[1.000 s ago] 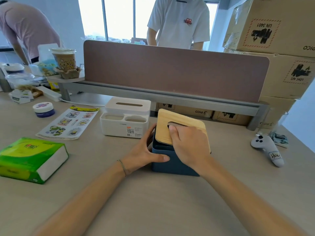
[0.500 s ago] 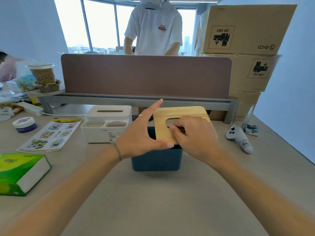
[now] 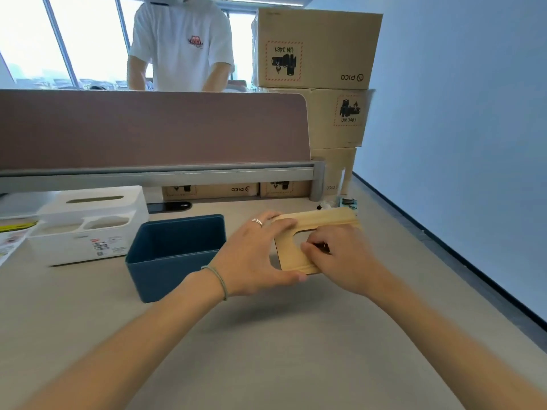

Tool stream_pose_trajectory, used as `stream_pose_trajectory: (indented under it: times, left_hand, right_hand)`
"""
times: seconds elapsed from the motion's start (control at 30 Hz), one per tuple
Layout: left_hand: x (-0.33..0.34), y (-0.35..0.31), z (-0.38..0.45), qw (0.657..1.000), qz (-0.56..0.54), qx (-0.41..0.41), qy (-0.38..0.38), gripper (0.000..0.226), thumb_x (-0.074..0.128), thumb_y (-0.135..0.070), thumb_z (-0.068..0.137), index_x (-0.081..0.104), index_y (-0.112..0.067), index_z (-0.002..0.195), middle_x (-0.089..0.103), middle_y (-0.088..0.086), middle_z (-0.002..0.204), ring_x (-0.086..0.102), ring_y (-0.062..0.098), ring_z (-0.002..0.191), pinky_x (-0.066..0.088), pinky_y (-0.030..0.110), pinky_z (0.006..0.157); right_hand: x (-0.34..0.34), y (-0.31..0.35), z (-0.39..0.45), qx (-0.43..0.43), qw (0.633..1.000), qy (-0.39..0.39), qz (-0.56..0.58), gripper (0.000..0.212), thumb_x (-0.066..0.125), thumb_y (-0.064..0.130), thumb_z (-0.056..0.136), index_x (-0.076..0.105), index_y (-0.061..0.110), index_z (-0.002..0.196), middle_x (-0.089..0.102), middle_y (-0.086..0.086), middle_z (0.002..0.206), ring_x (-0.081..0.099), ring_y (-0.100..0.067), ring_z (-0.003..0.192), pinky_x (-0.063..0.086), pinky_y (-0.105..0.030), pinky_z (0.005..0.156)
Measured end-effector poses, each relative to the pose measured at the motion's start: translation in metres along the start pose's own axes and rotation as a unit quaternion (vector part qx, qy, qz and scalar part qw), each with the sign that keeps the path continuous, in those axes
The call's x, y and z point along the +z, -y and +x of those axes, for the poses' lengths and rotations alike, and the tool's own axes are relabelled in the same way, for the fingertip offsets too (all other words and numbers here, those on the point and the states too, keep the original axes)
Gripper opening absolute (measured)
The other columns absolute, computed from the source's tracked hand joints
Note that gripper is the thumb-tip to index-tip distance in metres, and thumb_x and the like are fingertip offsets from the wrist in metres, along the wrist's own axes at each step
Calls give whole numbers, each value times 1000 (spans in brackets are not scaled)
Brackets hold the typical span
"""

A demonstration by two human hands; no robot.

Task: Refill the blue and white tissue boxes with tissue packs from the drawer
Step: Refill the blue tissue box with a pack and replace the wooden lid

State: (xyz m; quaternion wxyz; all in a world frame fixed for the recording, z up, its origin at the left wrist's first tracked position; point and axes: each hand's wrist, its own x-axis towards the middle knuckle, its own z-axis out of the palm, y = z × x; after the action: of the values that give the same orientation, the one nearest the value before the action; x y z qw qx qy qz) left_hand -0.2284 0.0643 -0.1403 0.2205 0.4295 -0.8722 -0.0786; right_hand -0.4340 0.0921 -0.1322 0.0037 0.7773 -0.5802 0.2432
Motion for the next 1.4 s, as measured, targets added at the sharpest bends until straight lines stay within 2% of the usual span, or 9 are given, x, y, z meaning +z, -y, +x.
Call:
stream_pose_trajectory:
  times: [0.1, 0.23, 0.37, 0.6, 0.77, 0.93, 1.03, 1.17, 1.4]
  left_hand:
    - [20, -7, 3, 1000, -11, -6, 16, 100, 72, -75, 68, 33, -35, 151, 32, -10, 155, 33, 12, 138, 30, 31, 112]
    - [45, -1, 5, 998, -15, -32, 43, 100, 68, -81, 64, 37, -37, 148, 41, -13, 149, 40, 11, 133, 37, 31, 107]
    - [63, 7, 4, 996, 0, -50, 69, 99, 66, -82, 64, 38, -39, 148, 37, -10, 153, 36, 13, 138, 35, 33, 111]
    - [77, 12, 3, 996, 7, -55, 74, 95, 65, -82, 63, 42, -40, 146, 40, -8, 151, 37, 13, 136, 35, 32, 111]
    - [83, 15, 3, 996, 14, -53, 71, 92, 62, -83, 65, 45, -39, 143, 42, -7, 148, 39, 15, 135, 33, 31, 113]
    - [84, 13, 3, 996, 38, -42, 74, 90, 55, -85, 69, 44, -37, 144, 39, -5, 151, 36, 17, 138, 31, 34, 116]
    - [76, 6, 8, 996, 23, -46, 73, 78, 54, -76, 79, 45, -36, 145, 36, -3, 155, 32, 17, 142, 30, 35, 116]
    - [53, -4, 18, 999, 16, -24, 38, 51, 59, -49, 90, 53, -32, 138, 49, -7, 142, 47, 16, 129, 42, 35, 107]
    - [-6, 1, 12, 995, 76, -28, -50, 46, 56, -43, 95, 53, -30, 138, 53, -6, 140, 52, 15, 124, 43, 34, 106]
  right_hand:
    - [8, -19, -11, 24, 998, 52, 37, 24, 57, 39, 93, 75, 25, 84, 67, 11, 77, 59, -9, 73, 50, -38, 70]
    - [20, -30, -22, 41, 992, 98, 62, 18, 61, 33, 92, 74, 28, 103, 65, 13, 88, 56, -6, 80, 45, -28, 71]
    - [36, -42, -29, 57, 987, 127, 78, 21, 59, 31, 93, 70, 30, 111, 70, 8, 107, 61, -11, 97, 49, -31, 85]
    - [52, -52, -30, 40, 991, 107, 69, 18, 61, 23, 91, 72, 26, 105, 59, 7, 97, 54, -13, 98, 45, -32, 88]
    - [60, -55, -34, 38, 993, 80, 78, 18, 62, 20, 91, 72, 27, 104, 57, 9, 98, 50, -11, 101, 42, -28, 89]
    - [57, -54, -33, 37, 993, 77, 80, 16, 64, 23, 88, 72, 29, 100, 58, 11, 97, 51, -11, 98, 45, -31, 87]
    - [52, -52, -27, 36, 995, 56, 70, 19, 64, 22, 87, 71, 29, 103, 61, 8, 101, 53, -14, 102, 45, -32, 89]
    - [36, -43, -19, 27, 998, 20, 49, 25, 66, 18, 85, 71, 27, 108, 64, 7, 104, 57, -16, 102, 46, -31, 85]
    - [7, -12, 11, -7, 1000, -23, 15, 27, 64, 24, 91, 67, 29, 117, 66, 11, 112, 57, -10, 106, 41, -24, 87]
